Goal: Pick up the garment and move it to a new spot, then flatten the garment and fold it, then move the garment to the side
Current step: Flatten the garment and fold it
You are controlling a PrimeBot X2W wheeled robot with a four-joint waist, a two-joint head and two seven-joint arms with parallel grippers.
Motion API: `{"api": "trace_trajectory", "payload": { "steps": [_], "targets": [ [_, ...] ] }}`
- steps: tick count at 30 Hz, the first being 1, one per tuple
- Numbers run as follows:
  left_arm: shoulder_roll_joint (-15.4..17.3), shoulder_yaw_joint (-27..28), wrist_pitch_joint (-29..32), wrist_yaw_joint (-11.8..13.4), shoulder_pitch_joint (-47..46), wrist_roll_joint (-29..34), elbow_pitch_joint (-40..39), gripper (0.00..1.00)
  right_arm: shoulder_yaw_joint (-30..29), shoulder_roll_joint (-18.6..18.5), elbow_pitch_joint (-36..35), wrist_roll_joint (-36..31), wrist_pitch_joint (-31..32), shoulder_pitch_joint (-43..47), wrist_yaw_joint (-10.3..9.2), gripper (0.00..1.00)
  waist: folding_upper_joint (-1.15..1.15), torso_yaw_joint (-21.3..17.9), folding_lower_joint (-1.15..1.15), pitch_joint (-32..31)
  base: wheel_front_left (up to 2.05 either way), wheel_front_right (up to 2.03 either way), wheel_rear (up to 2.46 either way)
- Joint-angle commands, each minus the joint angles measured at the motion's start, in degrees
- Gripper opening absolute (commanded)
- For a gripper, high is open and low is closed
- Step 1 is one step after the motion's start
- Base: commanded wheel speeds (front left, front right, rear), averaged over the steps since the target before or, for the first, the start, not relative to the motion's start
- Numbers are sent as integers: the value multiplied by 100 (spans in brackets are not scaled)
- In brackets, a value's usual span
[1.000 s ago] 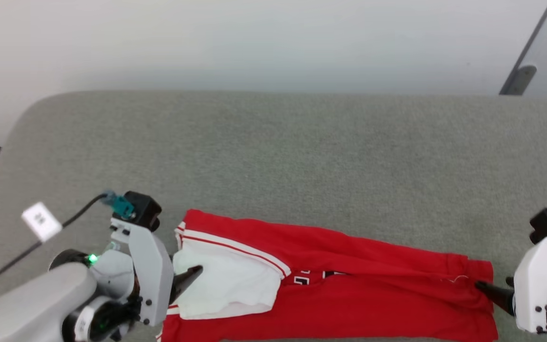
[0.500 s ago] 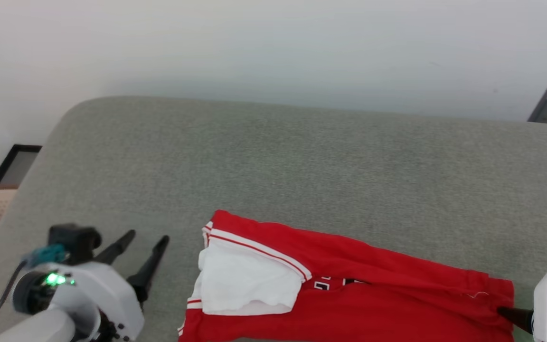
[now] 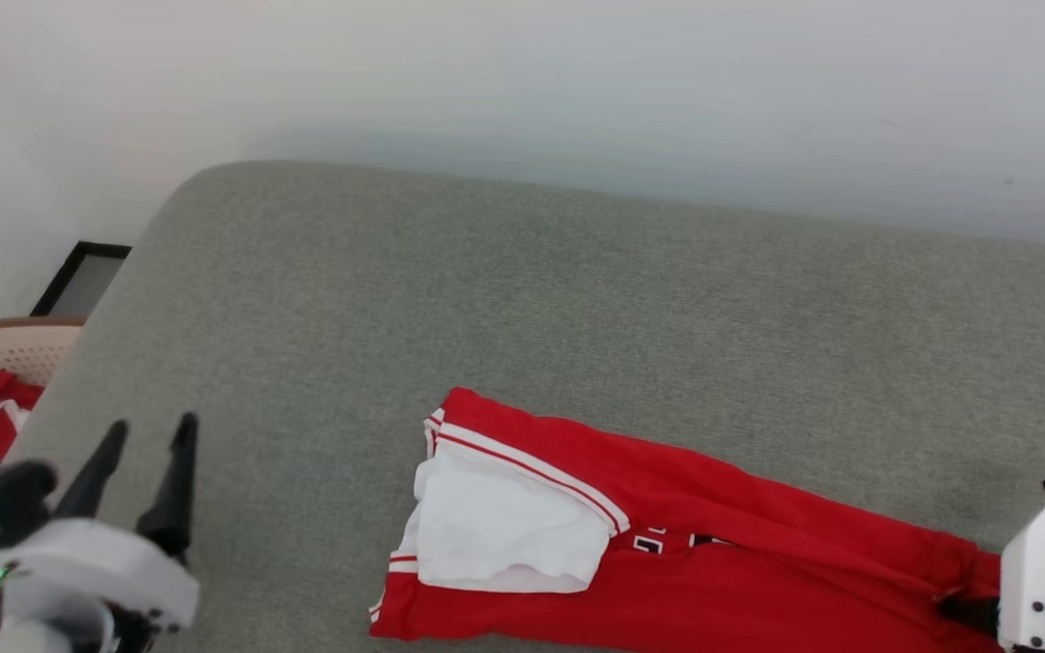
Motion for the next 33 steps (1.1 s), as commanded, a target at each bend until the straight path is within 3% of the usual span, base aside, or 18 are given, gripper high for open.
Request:
{"api": "trace_trajectory", "payload": {
  "steps": [1,5,6,7,16,33],
  "targets": [
    [-60,147,-3,-53,108,101,3,100,39,17,56,29,-37,-30,-7,100,0,25,0,11,0,0,0],
    [-512,1016,-4,-332,761,573,95,100,297,35,405,210,-120,-106,-7,100,0,74,0,25,0,0,0],
    [-604,1187,-4,-412,858,691,120,100,352,21,472,241,-174,-120,-7,29,0,89,0,32,0,0,0],
    [-734,1371,-5,-492,942,770,130,100,463,-1,535,289,-184,-130,-6,0,0,100,0,36,0,0,0],
    [-1407,2372,-5,-1074,1432,1454,265,100,573,-164,853,589,-480,-392,-8,0,0,140,0,88,0,0,0],
    [-1808,2946,-5,-1547,1552,2034,347,100,-23,-1134,1201,256,-863,-805,-9,0,0,-106,0,112,0,0,0]
  ]
}}
